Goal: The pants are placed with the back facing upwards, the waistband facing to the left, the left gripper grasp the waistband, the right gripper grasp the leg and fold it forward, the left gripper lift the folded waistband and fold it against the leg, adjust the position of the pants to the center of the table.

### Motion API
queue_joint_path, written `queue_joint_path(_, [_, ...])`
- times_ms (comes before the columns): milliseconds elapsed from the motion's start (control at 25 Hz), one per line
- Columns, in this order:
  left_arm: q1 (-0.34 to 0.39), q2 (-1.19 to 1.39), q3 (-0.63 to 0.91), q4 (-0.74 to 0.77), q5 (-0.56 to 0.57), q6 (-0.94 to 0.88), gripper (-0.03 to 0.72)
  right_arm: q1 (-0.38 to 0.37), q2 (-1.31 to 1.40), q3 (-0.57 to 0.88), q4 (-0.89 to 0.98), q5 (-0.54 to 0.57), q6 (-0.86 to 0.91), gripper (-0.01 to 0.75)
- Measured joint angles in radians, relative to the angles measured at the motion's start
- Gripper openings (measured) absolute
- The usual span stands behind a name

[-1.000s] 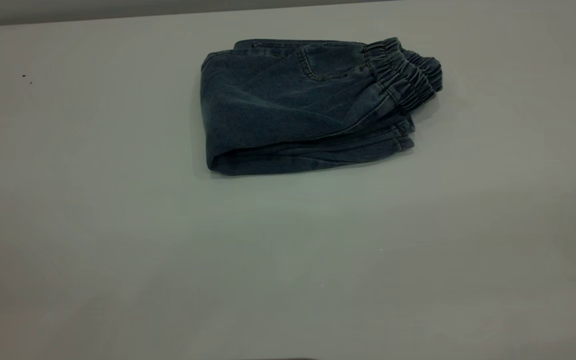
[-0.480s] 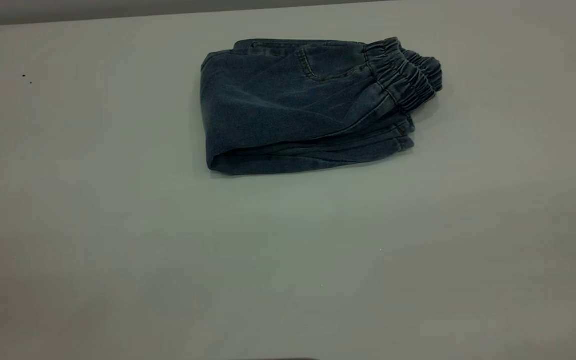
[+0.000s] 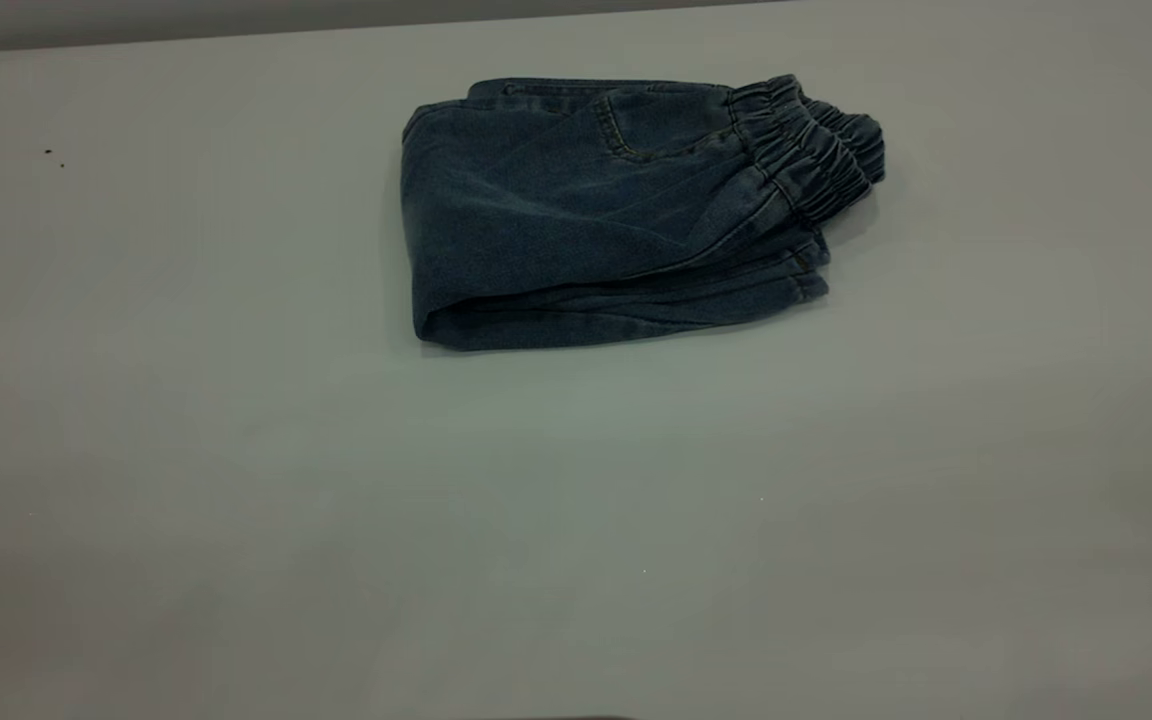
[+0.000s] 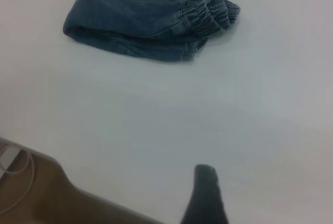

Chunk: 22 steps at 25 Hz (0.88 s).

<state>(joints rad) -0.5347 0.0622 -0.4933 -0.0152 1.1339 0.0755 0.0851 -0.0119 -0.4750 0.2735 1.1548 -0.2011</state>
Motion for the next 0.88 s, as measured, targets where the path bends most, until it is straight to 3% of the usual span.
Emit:
queue_joint_path(280, [0.025,0.0,0.0,0.0,-0.001,0.0,0.537,0.0,0.0,0.0,0.0,0.0,0.0,0.475])
queue_joint_path(640, [0.458,-0.072,0.0,0.0,-0.002,0.0,0.537,-0.027,0.0,0.0,0.002,0.0,0.0,0.475])
queue_joint_path(880, [0.569,-0.081,0.0,0.0,-0.002,0.0,0.537,-0.127,0.0,0.0,0.006,0.0,0.0,0.475])
